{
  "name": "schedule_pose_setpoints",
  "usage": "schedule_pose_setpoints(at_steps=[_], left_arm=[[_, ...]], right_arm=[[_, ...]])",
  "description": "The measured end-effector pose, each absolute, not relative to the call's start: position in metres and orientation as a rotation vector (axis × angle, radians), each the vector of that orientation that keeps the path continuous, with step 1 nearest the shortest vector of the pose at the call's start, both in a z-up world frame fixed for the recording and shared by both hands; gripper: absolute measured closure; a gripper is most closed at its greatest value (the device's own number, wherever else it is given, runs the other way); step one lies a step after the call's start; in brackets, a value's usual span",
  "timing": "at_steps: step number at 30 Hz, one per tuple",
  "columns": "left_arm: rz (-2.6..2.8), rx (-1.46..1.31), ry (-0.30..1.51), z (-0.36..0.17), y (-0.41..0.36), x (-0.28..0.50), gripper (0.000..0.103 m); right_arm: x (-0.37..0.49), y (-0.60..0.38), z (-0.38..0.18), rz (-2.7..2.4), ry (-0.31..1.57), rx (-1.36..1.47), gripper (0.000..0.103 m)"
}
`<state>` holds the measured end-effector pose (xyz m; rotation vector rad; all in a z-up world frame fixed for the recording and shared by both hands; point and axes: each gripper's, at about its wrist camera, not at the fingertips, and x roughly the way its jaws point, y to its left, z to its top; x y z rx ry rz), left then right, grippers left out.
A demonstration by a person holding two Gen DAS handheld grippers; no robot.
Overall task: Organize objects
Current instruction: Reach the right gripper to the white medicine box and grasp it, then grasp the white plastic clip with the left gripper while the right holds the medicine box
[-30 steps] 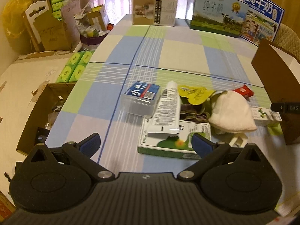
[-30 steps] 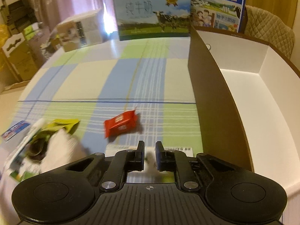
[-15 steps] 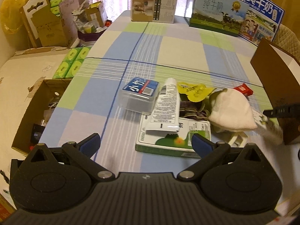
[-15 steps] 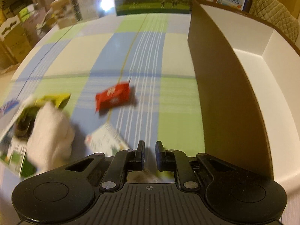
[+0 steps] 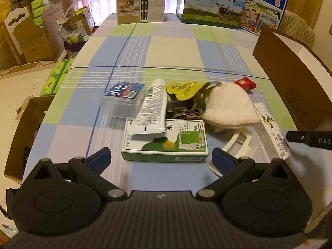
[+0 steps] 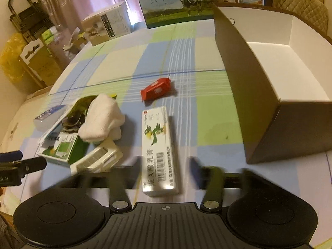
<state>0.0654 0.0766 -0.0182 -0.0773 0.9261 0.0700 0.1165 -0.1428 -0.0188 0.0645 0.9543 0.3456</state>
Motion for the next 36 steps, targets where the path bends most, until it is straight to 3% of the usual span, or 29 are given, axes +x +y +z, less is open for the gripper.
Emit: schedule_pose_setpoints(at_steps=[9, 11, 13, 30, 36], left_arm=[[0.045, -0.068, 0.927, -0.022, 0.07, 0.066, 0.002], [0.028, -0.058, 0.921, -0.022, 0.067, 0.066, 0.002], [0.006, -0.046, 0.911, -0.021, 0.062, 0.065, 0.002], [-0.291, 0.119, 0.812, -0.025, 0.002, 0.073, 0.014], [-0.321, 0.164, 0.874, -0.042, -0.017, 0.088, 0.028]], right_arm=[[0.117, -0.132, -0.038, 0.396, 0.962, -0.024, 0.046], [0.116, -0.132, -0.041, 0.393, 0.976, -0.056, 0.06], [0.114, -0.133, -0.041, 0.391, 0.99, -0.078, 0.066], [0.091, -0.175, -0.033, 0.336, 1.098, 0.036, 0.062], [0.094, -0.182, -0.037, 0.327, 1.083, 0.079, 0.061]])
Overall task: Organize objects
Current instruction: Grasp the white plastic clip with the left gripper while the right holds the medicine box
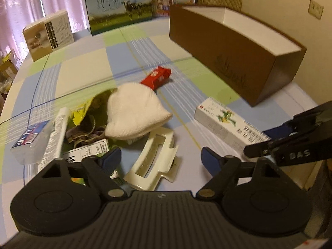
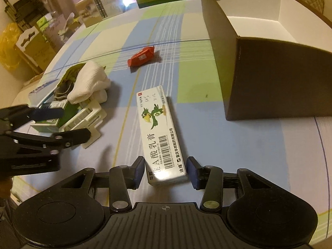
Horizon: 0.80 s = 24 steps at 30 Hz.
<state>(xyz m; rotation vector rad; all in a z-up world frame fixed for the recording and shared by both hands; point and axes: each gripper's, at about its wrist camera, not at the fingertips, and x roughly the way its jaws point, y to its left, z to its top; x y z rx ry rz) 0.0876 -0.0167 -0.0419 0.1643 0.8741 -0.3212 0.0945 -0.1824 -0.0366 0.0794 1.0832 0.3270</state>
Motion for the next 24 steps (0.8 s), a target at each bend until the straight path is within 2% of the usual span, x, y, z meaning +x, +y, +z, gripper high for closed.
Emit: schedule_pose_setpoints(at_steps=[1, 6, 8, 10, 16, 24], left_arm=[[-0.322, 0.171, 0.886, -0.045, -0.018, 0.09, 0.033], [-0.296, 0.171, 0.935, -0.058, -0.018, 0.101, 0.041], [-0.29, 0.158, 0.954, -0.061, -0.017, 0.102, 0.05], [-0.287, 0.139, 0.971, -0.062, -0.016, 0.102, 0.062], [-0.271, 0.014, 1.025, -0.059, -0.011, 0.096, 0.065], [-0.223, 0.0, 1.03, -0.06, -0.012, 0.103, 0.065]], right_arm=[[0.095, -0.183, -0.037, 0.327, 1.08, 0.084, 0.061], [0.096, -0.183, -0.036, 0.332, 1.062, 0.085, 0.061], [0.095, -0.183, -0.036, 0.336, 1.058, 0.082, 0.061], [0.095, -0.183, -0.037, 0.338, 1.053, 0.087, 0.06], [0.098, -0.18, -0.041, 0.332, 1.016, 0.052, 0.051], [0.106, -0.166, -0.046, 0.364, 0.959, -0.034, 0.051]])
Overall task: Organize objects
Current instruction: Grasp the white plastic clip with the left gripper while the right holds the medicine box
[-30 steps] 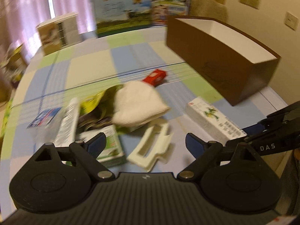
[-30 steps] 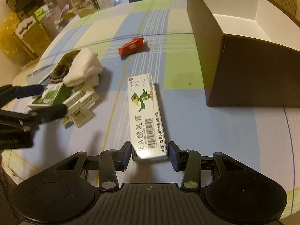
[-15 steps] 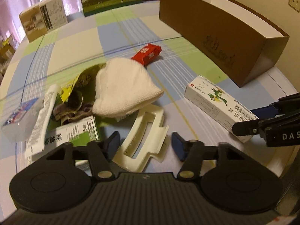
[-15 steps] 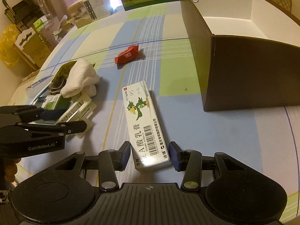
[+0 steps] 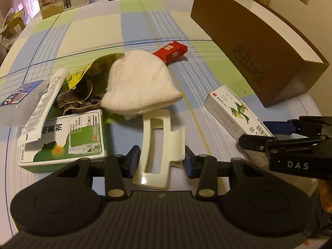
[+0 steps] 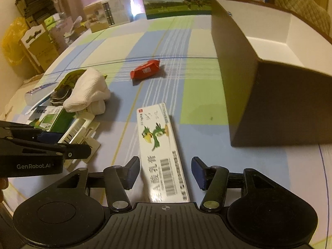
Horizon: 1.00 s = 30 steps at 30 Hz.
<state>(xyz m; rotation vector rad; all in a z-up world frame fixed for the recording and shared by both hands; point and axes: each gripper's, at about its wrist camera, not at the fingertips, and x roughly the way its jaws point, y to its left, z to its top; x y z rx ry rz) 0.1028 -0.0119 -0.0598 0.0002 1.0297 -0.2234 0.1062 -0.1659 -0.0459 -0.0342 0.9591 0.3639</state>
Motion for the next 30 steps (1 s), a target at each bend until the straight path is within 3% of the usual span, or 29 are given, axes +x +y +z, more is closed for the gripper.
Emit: schedule_pose_setpoints(at_steps=[7, 10, 30], left_arm=[[-0.216, 0.002, 1.027, -0.058, -0.015, 0.107, 0.065], [-0.222, 0.011, 1.027, -0.059, -0.02, 0.108, 0.066], [-0.244, 0.062, 1.024, -0.057, -0.034, 0.102, 0.066]], right_arm=[[0.106, -0.157, -0.052, 0.383, 0.94, -0.099, 0.053], [0.104, -0.154, -0.053, 0.39, 0.927, -0.139, 0.065], [0.101, -0.167, -0.046, 0.413, 0.939, -0.04, 0.067]])
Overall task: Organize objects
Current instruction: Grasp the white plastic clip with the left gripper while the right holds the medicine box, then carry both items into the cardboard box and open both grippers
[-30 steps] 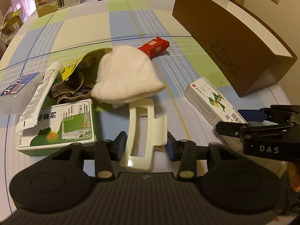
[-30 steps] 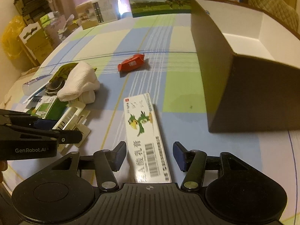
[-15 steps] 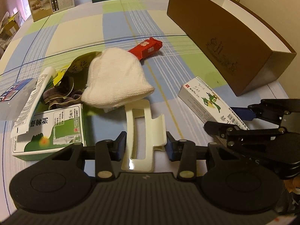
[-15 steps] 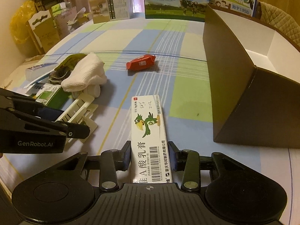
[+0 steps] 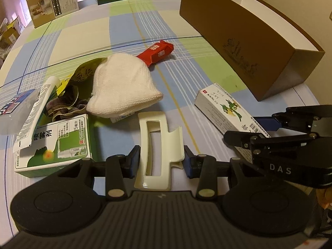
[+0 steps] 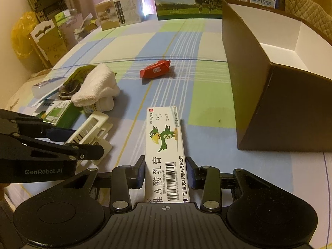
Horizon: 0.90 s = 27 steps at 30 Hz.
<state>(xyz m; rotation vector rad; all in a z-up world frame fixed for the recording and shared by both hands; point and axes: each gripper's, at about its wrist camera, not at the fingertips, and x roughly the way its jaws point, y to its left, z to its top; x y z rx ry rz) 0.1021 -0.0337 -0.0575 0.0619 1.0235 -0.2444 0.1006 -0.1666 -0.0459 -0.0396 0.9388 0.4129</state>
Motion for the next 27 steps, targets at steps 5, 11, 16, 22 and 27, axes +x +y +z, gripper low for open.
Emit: schedule_pose_setpoints(at_steps=[5, 11, 16, 22, 27], left_arm=[[-0.237, 0.047, 1.013, -0.051, -0.034, 0.097, 0.066], [-0.237, 0.033, 0.994, -0.041, -0.034, 0.085, 0.067], [-0.226, 0.006, 0.952, -0.026, -0.033, 0.077, 0.067], [-0.201, 0.012, 0.892, -0.004, -0.037, 0.069, 0.067], [-0.196, 0.004, 0.821, 0.027, -0.046, 0.069, 0.067]], right_arm=[[0.094, -0.172, -0.037, 0.422, 0.92, -0.008, 0.068], [0.082, -0.176, -0.019, 0.435, 0.867, 0.028, 0.068], [0.077, -0.179, -0.008, 0.43, 0.839, 0.048, 0.068], [0.073, -0.187, 0.013, 0.43, 0.784, 0.091, 0.068], [0.073, -0.207, 0.048, 0.433, 0.708, 0.159, 0.068]])
